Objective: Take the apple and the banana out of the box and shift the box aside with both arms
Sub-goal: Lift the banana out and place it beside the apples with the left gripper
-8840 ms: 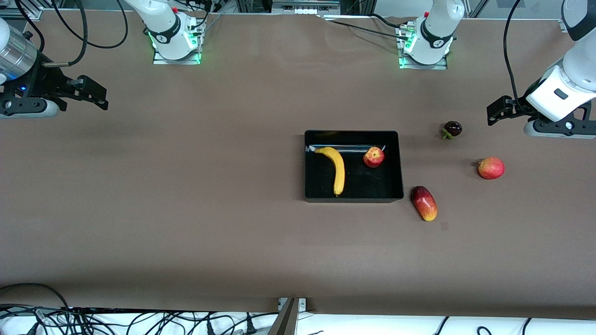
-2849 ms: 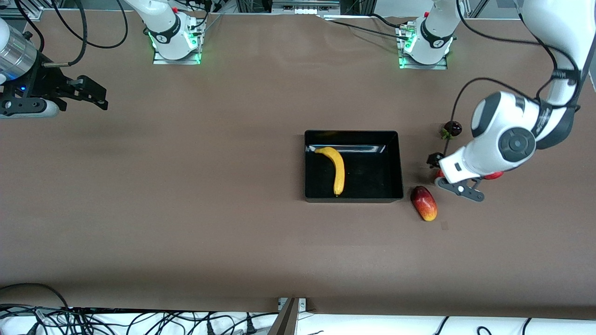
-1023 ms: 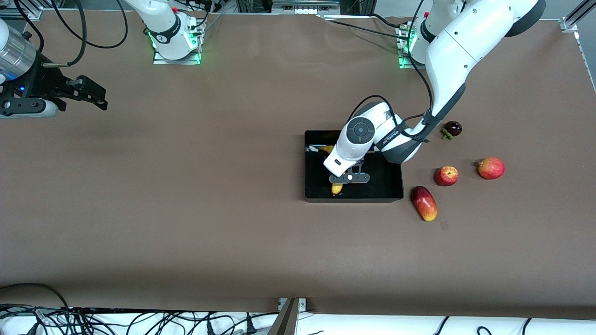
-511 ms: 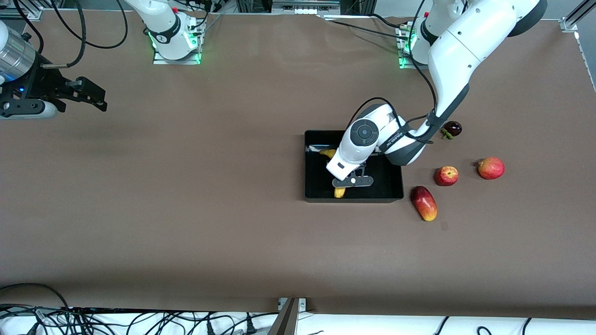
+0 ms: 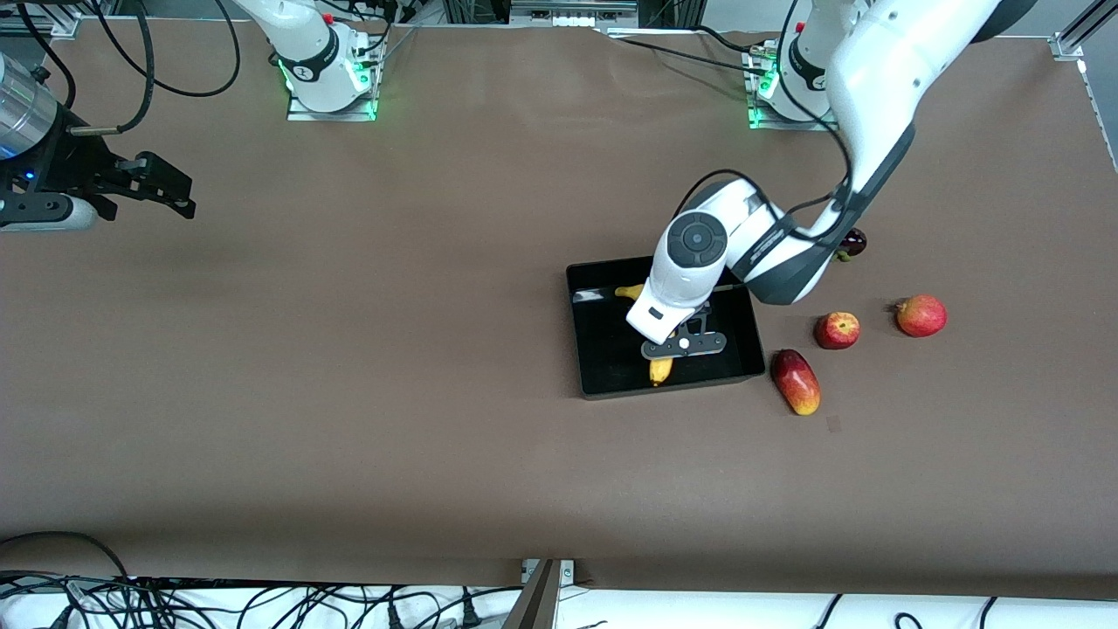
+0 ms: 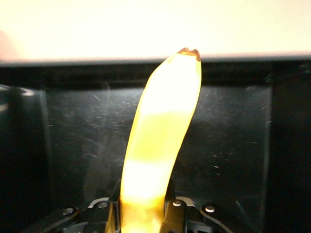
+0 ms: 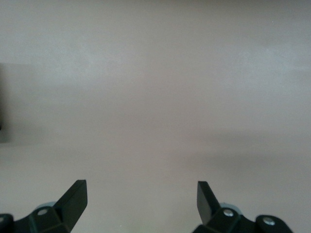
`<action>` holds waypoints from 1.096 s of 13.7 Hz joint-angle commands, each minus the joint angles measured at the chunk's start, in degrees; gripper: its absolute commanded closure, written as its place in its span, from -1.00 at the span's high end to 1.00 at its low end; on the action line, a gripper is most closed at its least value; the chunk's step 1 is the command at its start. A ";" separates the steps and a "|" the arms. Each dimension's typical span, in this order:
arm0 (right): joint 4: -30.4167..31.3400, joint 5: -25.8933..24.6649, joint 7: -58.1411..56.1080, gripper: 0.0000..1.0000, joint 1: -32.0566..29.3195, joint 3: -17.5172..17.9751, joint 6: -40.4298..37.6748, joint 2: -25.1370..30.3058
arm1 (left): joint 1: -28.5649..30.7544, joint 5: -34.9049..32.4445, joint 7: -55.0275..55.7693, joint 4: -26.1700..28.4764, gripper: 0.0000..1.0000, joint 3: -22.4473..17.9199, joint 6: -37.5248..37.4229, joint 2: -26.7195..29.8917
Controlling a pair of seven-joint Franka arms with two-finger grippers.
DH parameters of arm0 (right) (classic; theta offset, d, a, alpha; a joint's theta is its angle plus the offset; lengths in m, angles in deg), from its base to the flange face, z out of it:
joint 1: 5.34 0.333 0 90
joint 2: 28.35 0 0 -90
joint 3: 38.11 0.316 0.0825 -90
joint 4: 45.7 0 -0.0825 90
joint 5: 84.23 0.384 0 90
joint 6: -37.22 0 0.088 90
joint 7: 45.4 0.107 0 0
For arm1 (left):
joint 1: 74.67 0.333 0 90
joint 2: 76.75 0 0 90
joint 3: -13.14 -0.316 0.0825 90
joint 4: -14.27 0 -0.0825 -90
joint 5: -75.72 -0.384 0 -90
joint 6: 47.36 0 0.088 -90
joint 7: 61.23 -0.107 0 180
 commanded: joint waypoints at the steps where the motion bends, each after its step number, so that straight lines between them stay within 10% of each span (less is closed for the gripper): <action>1: -1.14 -0.52 -0.26 1.00 -0.38 0.66 0.17 -0.48 | -1.37 5.09 0.02 -6.52 -0.77 0.72 -4.58 -0.43; 10: -1.23 -0.43 0.27 1.00 1.11 0.92 1.58 -0.48 | 10.38 7.31 -23.84 -7.42 -0.75 0.80 -26.60 5.54; 15: -1.05 -0.17 -1.05 1.00 2.25 2.23 0.01 -0.57 | 25.38 7.31 -44.69 9.15 -0.75 4.38 -21.49 12.20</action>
